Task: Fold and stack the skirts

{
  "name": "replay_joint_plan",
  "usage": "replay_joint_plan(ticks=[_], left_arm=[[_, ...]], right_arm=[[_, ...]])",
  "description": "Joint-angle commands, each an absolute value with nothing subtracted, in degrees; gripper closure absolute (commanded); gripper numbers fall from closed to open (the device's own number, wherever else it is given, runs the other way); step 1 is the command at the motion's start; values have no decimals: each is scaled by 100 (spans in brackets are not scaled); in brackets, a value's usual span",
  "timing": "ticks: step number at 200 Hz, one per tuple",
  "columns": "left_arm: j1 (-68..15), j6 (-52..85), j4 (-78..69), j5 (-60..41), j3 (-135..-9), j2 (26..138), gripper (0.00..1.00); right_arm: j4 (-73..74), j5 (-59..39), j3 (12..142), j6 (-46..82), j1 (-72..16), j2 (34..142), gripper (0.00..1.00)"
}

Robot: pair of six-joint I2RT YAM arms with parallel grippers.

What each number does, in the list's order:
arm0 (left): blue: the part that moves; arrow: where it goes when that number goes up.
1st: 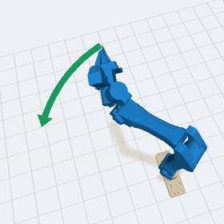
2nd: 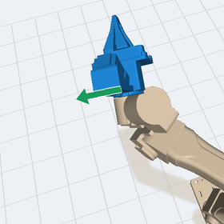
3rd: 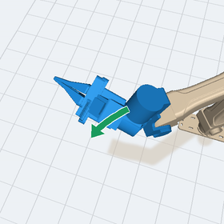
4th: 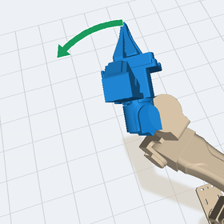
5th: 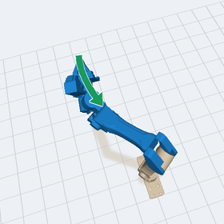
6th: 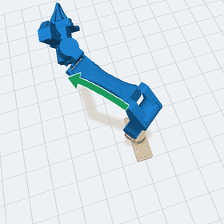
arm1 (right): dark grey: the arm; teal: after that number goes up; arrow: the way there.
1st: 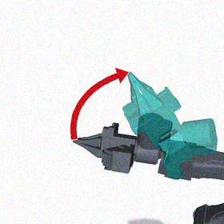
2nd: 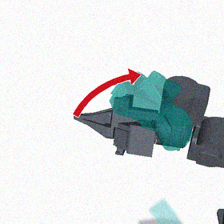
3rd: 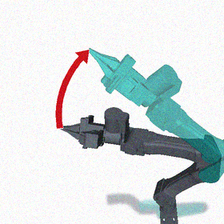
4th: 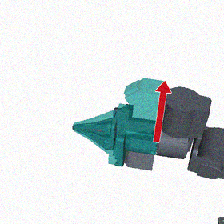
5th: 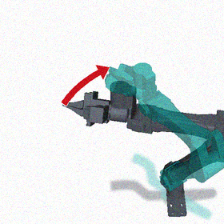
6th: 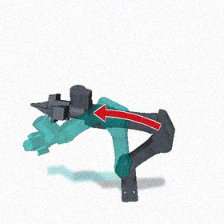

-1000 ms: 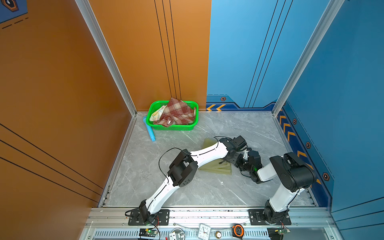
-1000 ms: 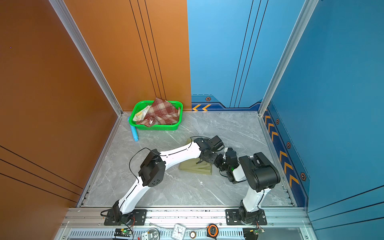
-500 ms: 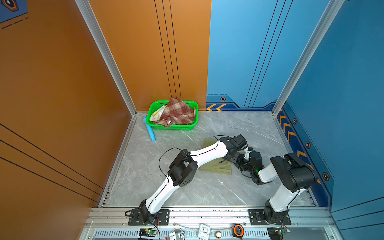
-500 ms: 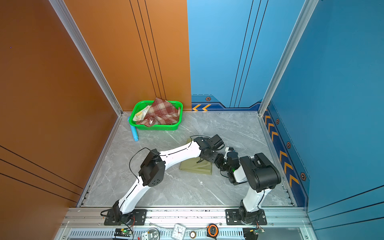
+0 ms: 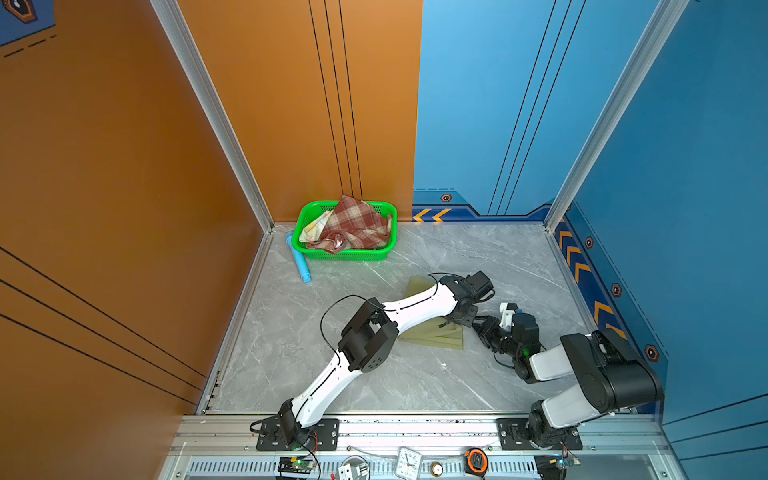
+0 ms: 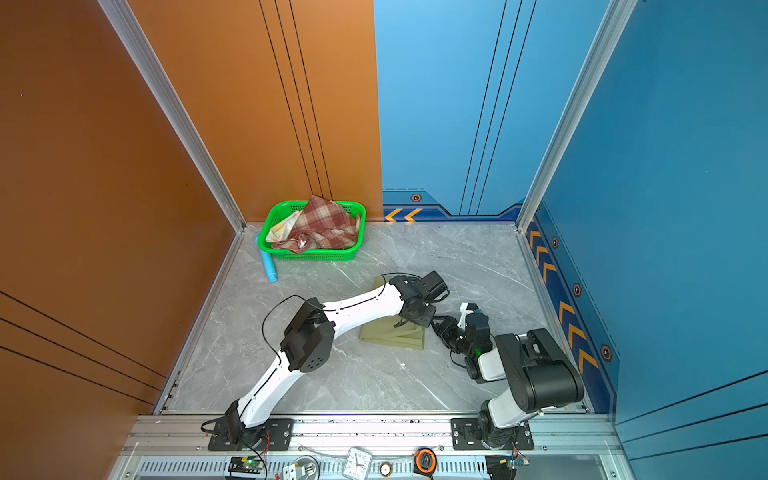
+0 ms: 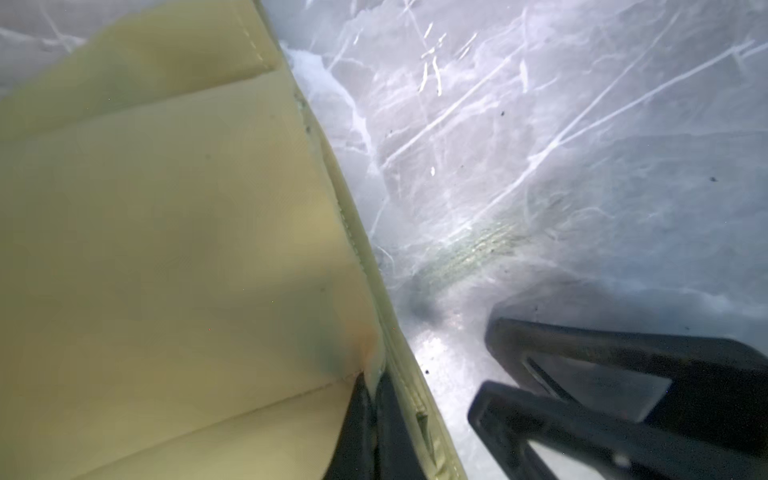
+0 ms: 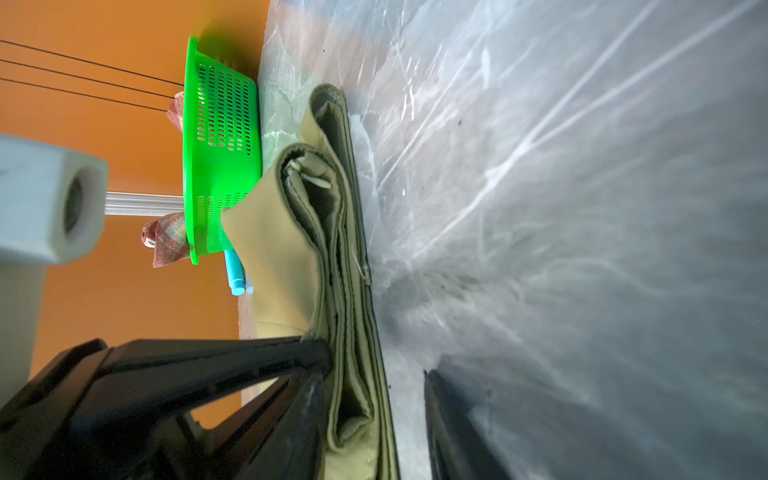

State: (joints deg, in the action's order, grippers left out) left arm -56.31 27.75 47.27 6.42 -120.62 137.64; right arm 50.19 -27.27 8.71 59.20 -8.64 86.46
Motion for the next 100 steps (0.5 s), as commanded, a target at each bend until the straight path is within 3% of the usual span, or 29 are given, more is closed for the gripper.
replay_joint_plan(ticks=[1,56,100], left_arm=[[-5590,2878,4630,394,-12261,13904,95],[-5574,2974,4399,65,-12205,13925,52],[-5476,3119,4050,-288,-11959,13793,47]], right_arm=[[2822,-2504,591,5605,-902,8395,55],[1296,-1987,843,5345,-1168,7188,47],[1260,-2026,1100,5243,-1331,7292,44]])
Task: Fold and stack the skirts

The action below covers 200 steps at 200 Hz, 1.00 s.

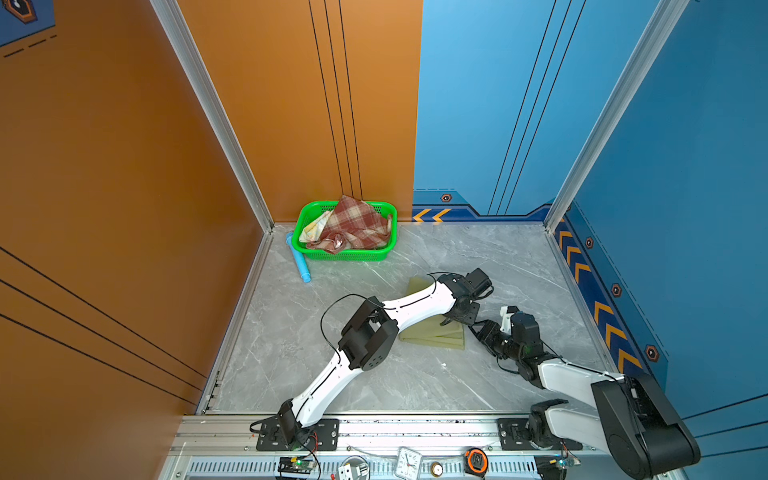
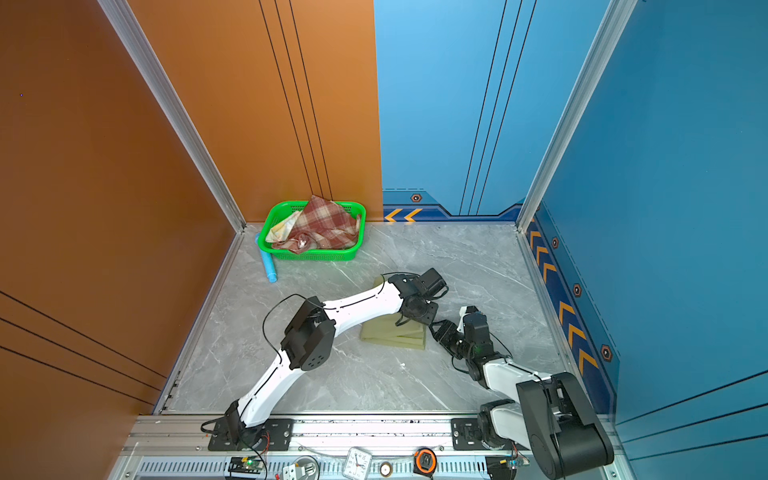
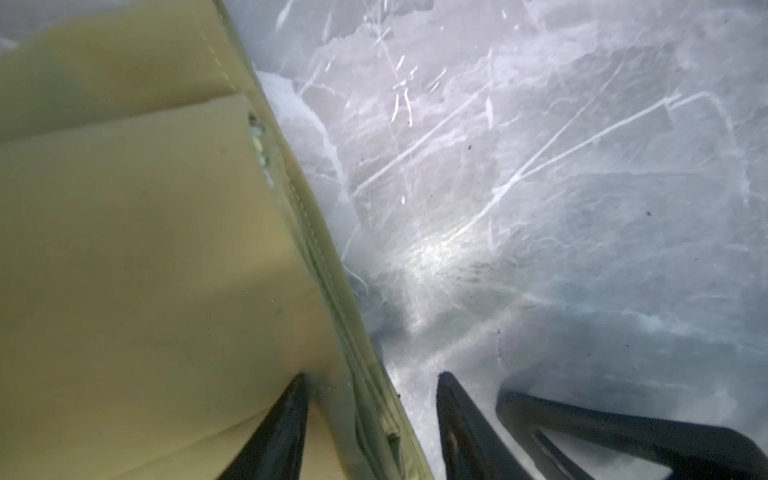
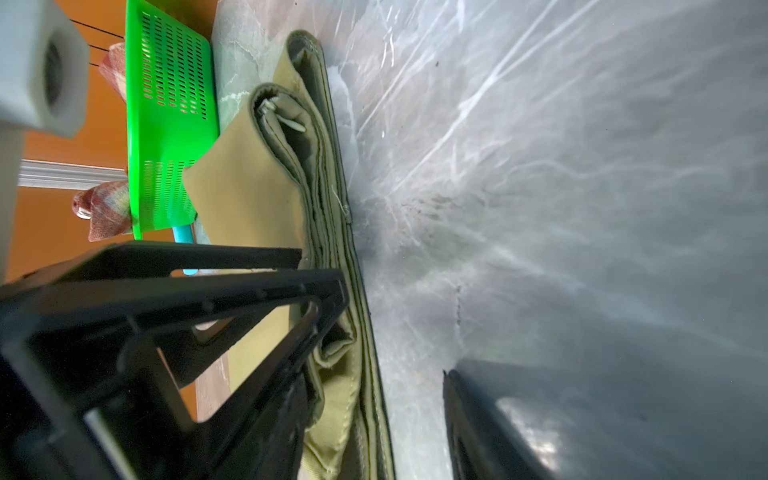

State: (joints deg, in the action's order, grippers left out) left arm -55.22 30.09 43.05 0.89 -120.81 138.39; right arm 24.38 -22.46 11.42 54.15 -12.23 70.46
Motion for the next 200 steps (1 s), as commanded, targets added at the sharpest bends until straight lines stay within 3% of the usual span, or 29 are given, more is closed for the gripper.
replay_joint_plan(ticks=[1,158,200], left_arm=[[-5476,3120,4047,-294,-11960,13796,47],[-5318,3296,4043,-508,-11875,13861,48],[-5314,3288,4043,-497,-11883,13878,48]], right_arm=[[1258,-2028,1108,5245,-1338,7302,44],[2804,-2295,1367,5909,-1790,9116,41],[2425,-2128,1534,5727,-1968,9481,49]])
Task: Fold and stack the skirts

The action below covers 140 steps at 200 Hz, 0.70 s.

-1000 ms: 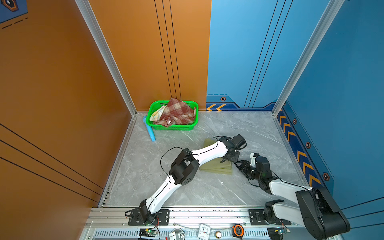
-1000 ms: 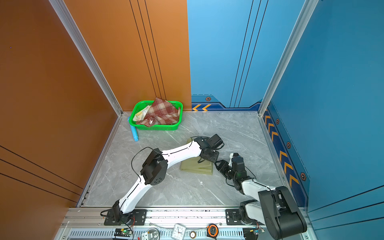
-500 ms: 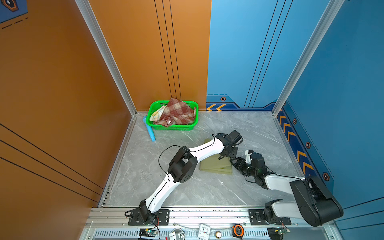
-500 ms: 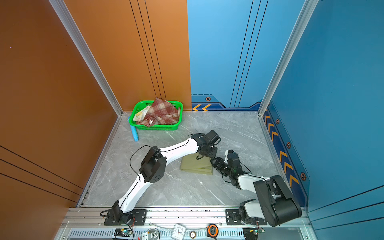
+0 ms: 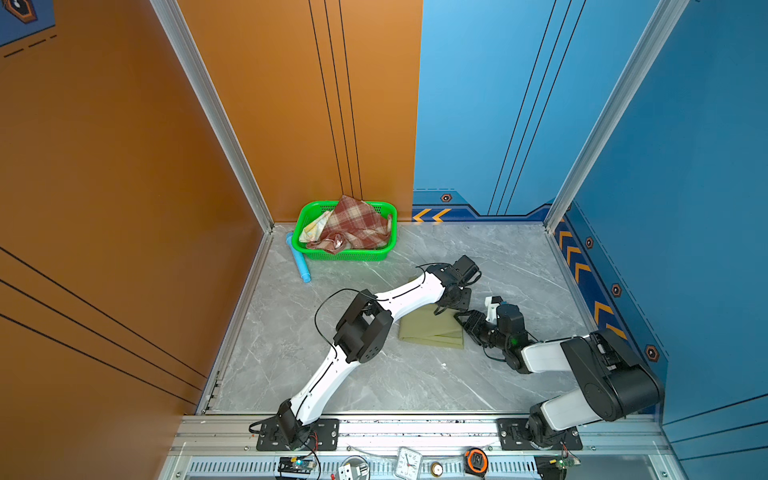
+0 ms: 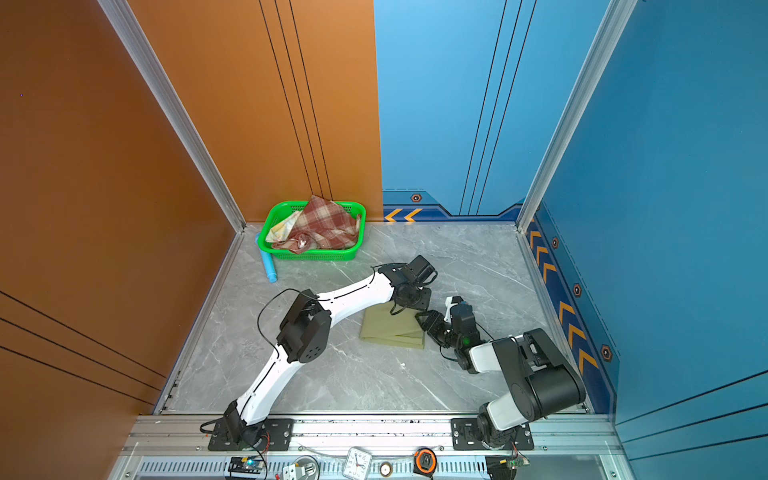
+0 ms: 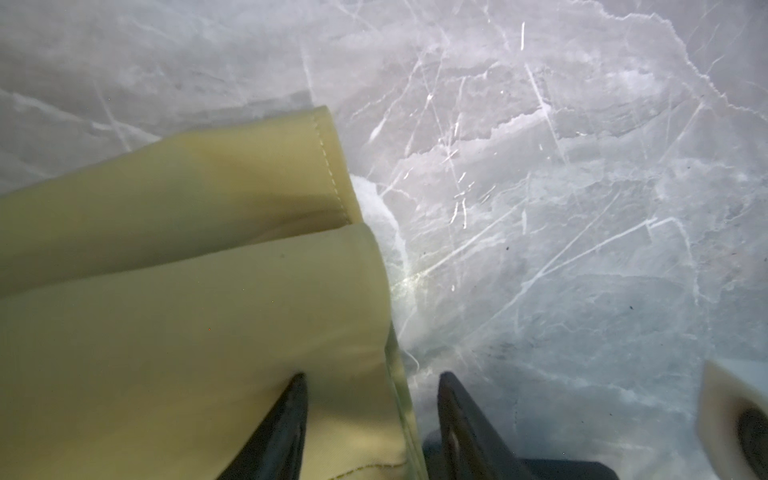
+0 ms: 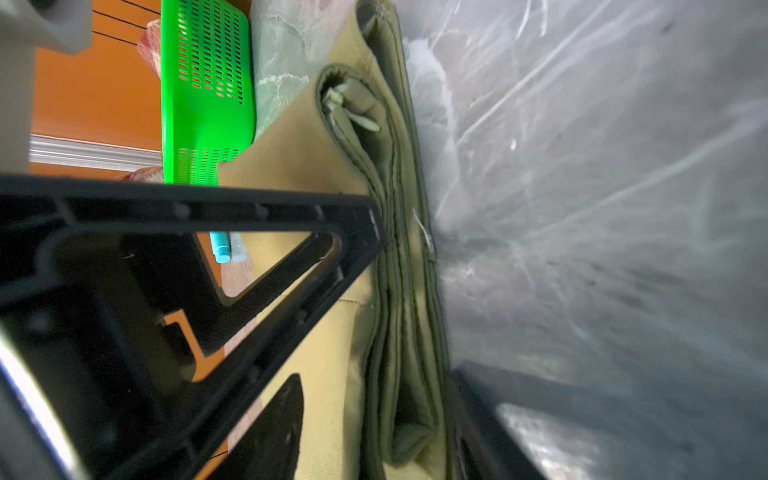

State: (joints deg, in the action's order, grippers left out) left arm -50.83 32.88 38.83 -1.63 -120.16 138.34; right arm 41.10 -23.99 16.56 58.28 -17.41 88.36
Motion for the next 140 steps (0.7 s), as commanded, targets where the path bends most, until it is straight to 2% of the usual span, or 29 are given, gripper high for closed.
replay_joint_plan(ticks=[1,24,61,91,140], left_arm=[[-5311,3287,4043,-499,-11883,13878,48],[-5309,3287,4043,-492,-11884,13885,48],[-5301,3301,4047,-486,-11831,13869,48],[-5291,3296,4043,-491,-11782,13846,48],[-5108,3201,4043,-488,-11830,13621,47]], right_arm=[[2417,-2128,1541,5724,-1977,9491,50],[2374,-2051,1632,5704,-2026,9733,60],[2350,-1908,1743,5670,-2063,9954,87],[2318,-1860,1852,5676,-2073,10019,100],[1927,-1715,1936,5536,-2048,9717,100]])
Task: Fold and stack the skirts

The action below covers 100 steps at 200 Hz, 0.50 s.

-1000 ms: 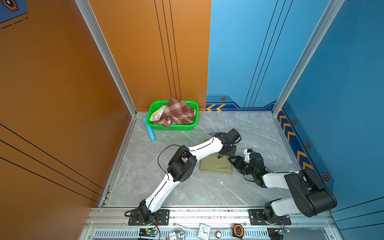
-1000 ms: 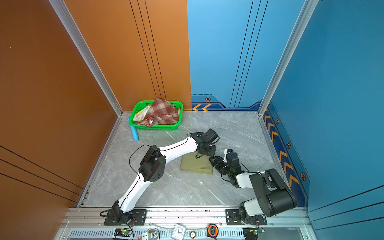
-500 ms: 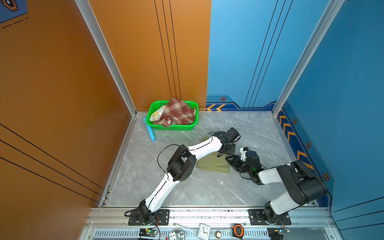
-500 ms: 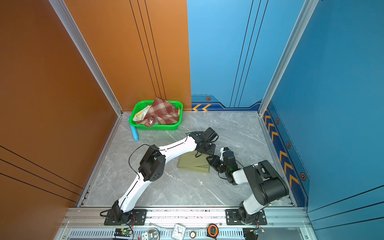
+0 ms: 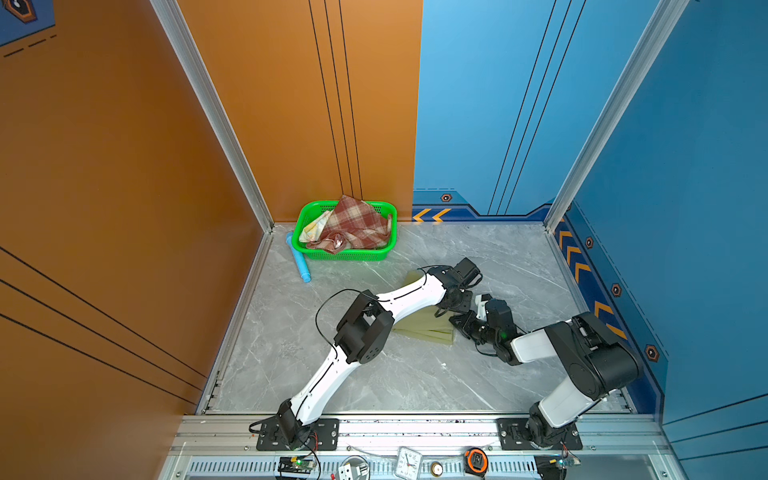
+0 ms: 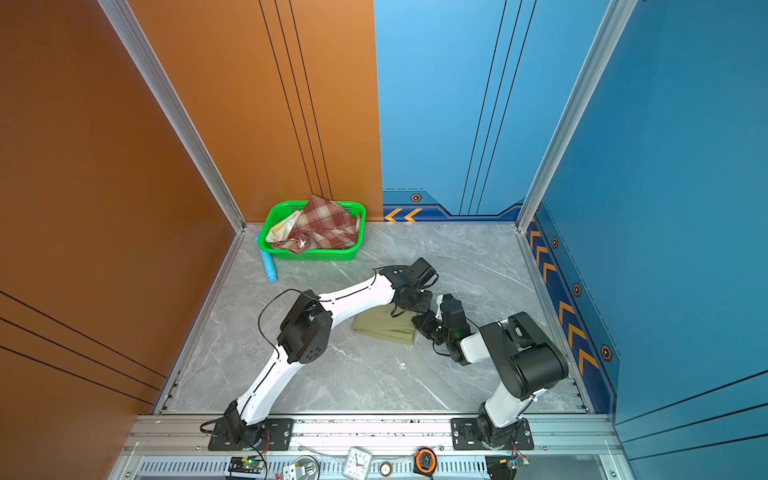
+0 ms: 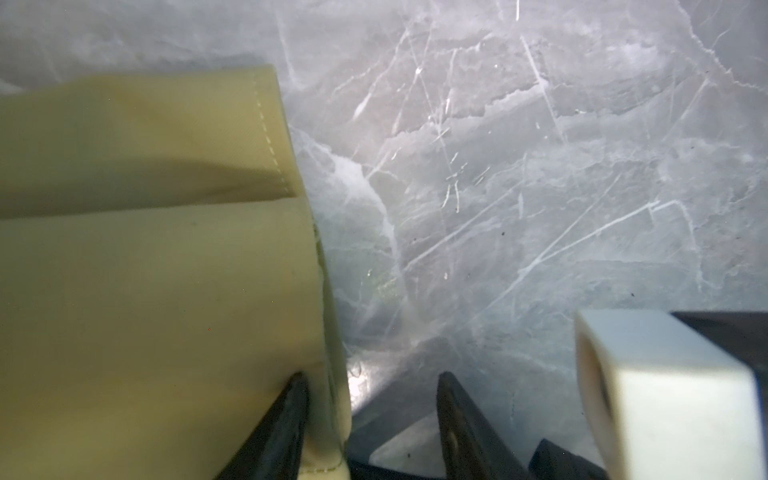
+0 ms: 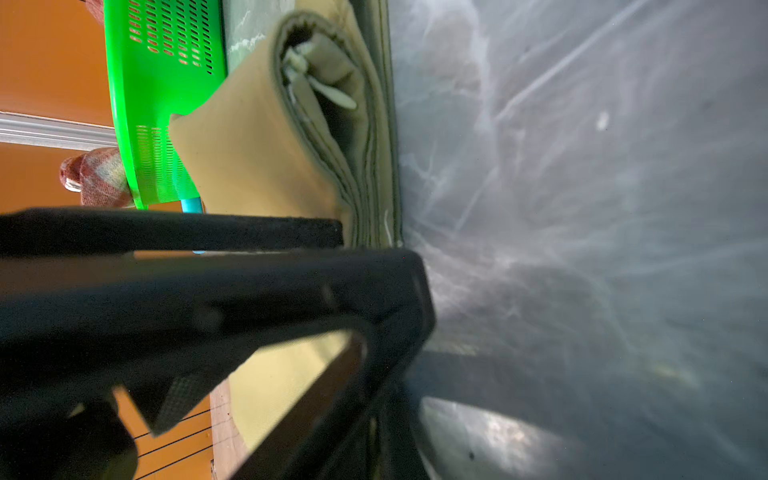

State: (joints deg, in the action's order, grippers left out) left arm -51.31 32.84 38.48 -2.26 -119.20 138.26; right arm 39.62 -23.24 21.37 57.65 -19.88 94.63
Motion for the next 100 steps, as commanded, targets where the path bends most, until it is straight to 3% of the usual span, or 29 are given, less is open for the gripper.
replay_joint_plan(ticks=[1,100], left_arm=[[-5103,3200,4043,-486,-11834,13613,47],[-4233,2858,3814,-686,-11576,13173,45]], right_arm=[[1913,-1714,1939,5528,-2048,9710,100],[922,-1838,1958,4988,-2004,9186,100]])
